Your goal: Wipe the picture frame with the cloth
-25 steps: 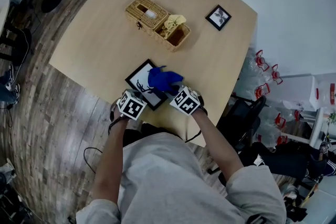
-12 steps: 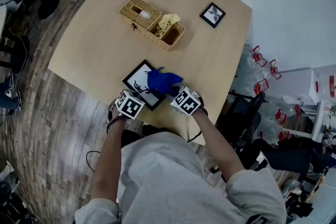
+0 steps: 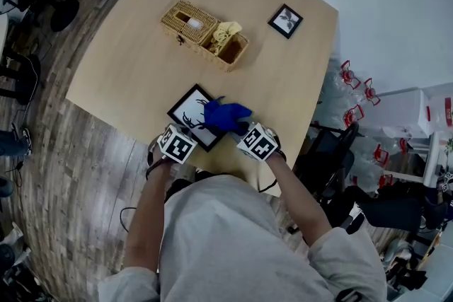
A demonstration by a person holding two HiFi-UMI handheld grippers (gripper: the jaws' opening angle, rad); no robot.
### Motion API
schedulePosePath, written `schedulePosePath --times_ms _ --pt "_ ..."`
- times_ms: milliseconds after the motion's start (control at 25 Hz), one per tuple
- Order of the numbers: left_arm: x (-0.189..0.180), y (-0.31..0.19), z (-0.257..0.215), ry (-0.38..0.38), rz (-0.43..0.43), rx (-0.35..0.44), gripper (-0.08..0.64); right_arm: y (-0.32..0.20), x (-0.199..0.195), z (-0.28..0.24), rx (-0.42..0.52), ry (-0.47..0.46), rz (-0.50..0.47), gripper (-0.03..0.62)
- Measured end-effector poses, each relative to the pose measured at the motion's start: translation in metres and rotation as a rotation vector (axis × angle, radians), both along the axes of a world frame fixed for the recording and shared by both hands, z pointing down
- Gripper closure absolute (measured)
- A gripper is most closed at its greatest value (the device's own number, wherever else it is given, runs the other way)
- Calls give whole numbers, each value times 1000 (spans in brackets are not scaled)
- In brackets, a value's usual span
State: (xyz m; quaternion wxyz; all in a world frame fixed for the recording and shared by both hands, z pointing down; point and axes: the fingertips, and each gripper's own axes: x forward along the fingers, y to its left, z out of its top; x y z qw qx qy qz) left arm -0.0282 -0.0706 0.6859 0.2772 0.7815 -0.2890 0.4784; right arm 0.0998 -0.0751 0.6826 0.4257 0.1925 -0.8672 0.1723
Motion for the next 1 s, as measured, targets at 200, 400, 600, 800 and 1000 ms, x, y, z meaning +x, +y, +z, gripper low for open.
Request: schedulePosePath --times_ms 200,400,600,800,1000 --pt "-2 -1 -1 10 1 4 508 -2 -3 -2 15 14 -6 546" --pt "-2 -1 -1 8 11 5 508 3 -7 -3 20 17 -12 546" --pt "-2 0 -2 9 17 -1 508 11 -12 -4 17 13 -20 546" --pt "-2 0 -1 3 18 0 508 18 -17 -2 1 15 -33 546" --pt "-1 0 0 0 20 0 506 27 -26 -2 -8 5 -48 546"
